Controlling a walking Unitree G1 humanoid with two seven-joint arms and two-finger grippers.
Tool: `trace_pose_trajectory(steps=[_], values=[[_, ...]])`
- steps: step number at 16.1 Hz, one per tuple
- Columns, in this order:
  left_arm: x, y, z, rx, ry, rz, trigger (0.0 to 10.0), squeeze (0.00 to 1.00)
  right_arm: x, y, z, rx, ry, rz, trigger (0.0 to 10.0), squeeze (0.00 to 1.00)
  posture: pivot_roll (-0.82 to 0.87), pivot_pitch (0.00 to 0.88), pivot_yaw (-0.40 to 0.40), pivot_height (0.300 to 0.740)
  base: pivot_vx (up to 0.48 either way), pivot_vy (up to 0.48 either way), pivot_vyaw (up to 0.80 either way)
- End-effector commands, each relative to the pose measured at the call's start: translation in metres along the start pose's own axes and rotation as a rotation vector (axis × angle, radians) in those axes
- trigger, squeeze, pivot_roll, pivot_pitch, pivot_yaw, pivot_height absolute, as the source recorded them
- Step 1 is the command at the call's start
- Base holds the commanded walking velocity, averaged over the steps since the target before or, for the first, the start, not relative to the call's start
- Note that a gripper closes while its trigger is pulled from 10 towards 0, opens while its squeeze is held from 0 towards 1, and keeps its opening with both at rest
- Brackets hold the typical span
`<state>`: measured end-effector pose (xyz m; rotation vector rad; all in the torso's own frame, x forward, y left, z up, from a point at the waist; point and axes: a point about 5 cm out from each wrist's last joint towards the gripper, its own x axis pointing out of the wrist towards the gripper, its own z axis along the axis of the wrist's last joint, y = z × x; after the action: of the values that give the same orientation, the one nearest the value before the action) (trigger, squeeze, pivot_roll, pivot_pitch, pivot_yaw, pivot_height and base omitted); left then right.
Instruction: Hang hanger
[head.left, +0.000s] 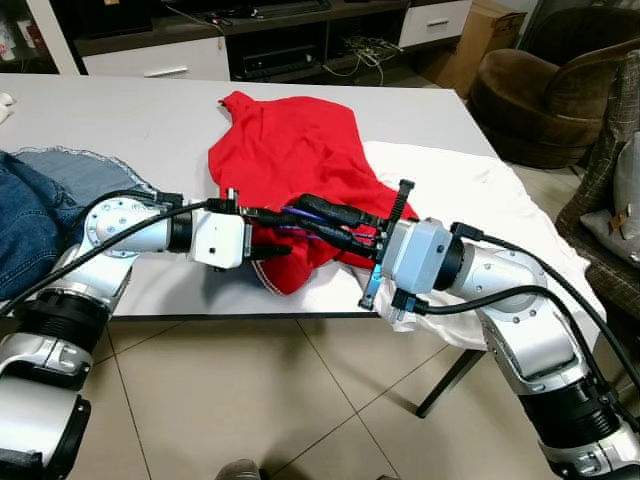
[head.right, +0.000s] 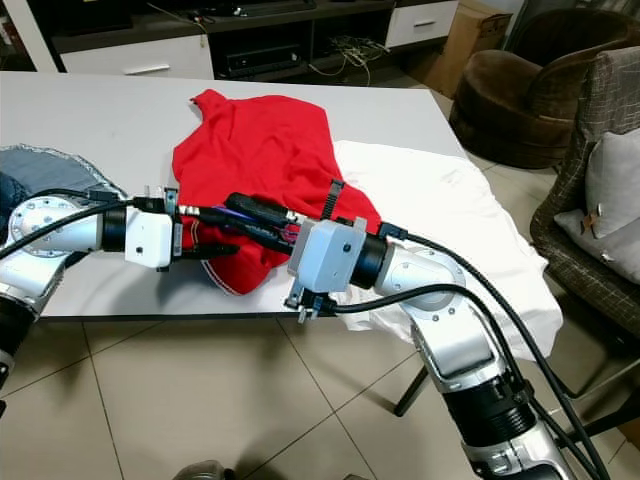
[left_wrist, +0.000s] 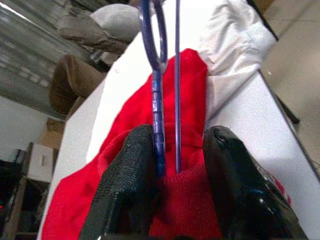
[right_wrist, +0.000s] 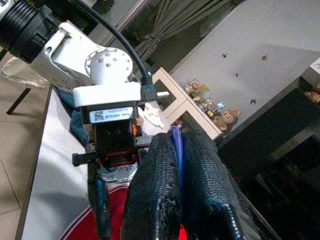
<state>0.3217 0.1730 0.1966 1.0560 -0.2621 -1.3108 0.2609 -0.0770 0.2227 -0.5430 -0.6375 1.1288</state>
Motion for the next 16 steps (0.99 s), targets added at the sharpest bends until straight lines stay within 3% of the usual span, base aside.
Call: trace_pose_trajectory(steps=[1,2,10,16], values=[[0.0018,-0.0012,-0.0007,0.008,0.013,-0.053,3.6,0.0,0.0019,-0.0092,0.013,-0.064,-0.065,-0.02,10.0,0.0,0.09,0.003,-0.036,0.74,0.0,0.0,0.0],[0.0018,-0.0012,-0.0009,0.007,0.012,-0.062,0.0,0.0,0.0024,-0.0094,0.0134,-0.07,-0.069,-0.02,10.0,0.0,0.09,0.001,-0.035,0.74,0.0,0.0,0.0],[-0.0009,-0.0026,0.0036,0.006,-0.026,-0.11,0.0,0.0,0.0028,-0.0063,0.014,-0.113,-0.095,0.003,10.0,0.0,0.1,0.002,-0.037,0.74,0.0,0.0,0.0],[0.0046,-0.0054,0.0069,0.003,-0.067,-0.11,0.0,0.0,-0.0001,-0.0127,0.0086,-0.124,-0.071,-0.054,10.0,0.0,0.1,0.009,-0.04,0.74,0.0,0.0,0.0]])
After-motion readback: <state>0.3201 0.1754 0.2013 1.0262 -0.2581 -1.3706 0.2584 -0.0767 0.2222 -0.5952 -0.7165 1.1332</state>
